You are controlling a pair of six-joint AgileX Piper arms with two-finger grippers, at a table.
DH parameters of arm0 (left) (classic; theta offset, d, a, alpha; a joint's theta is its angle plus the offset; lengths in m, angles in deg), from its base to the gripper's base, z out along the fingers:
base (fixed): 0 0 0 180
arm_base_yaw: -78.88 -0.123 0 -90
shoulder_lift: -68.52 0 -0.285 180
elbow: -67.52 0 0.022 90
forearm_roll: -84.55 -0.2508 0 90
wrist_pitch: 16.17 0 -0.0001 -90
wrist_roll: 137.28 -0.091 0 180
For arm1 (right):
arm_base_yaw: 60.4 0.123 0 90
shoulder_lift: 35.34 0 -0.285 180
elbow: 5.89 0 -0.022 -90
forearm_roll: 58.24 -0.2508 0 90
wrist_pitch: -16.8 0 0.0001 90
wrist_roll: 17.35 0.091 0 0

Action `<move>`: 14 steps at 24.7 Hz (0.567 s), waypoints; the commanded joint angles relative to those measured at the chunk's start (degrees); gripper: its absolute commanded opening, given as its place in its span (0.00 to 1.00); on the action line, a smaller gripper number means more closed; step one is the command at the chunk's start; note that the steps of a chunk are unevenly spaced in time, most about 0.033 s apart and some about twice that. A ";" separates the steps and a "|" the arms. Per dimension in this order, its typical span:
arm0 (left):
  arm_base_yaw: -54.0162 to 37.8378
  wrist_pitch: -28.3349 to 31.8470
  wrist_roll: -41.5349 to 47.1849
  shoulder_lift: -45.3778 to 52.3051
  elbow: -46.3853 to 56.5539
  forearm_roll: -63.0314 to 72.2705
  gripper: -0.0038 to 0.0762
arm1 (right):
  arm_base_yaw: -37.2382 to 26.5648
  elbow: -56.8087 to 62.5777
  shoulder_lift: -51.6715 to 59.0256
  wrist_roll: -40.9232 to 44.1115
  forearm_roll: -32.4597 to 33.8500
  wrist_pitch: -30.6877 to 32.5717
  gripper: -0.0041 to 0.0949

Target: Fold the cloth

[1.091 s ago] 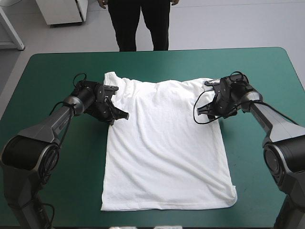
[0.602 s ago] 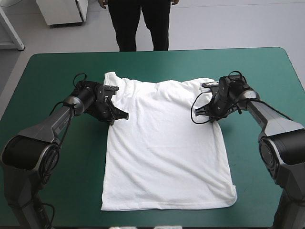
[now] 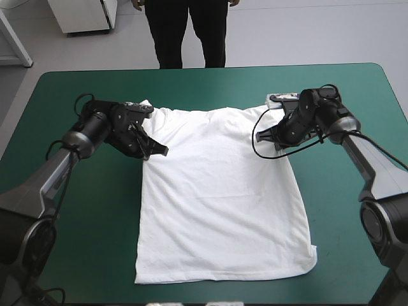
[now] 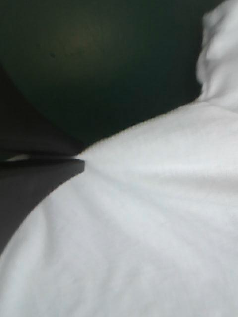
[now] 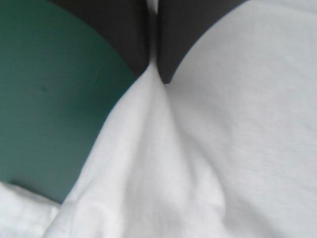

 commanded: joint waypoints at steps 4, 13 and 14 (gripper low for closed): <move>0.33 -1.06 -0.34 18.48 -1.93 0.43 0.04 | -0.02 -2.79 15.94 -0.40 1.13 1.09 0.03; 0.33 -2.60 -1.70 27.48 -13.14 3.74 0.04 | -0.02 -5.44 27.95 0.17 0.72 0.71 0.03; 0.33 -3.04 -1.70 27.61 -14.51 4.49 0.04 | -0.02 -6.35 28.42 0.17 0.65 0.71 0.03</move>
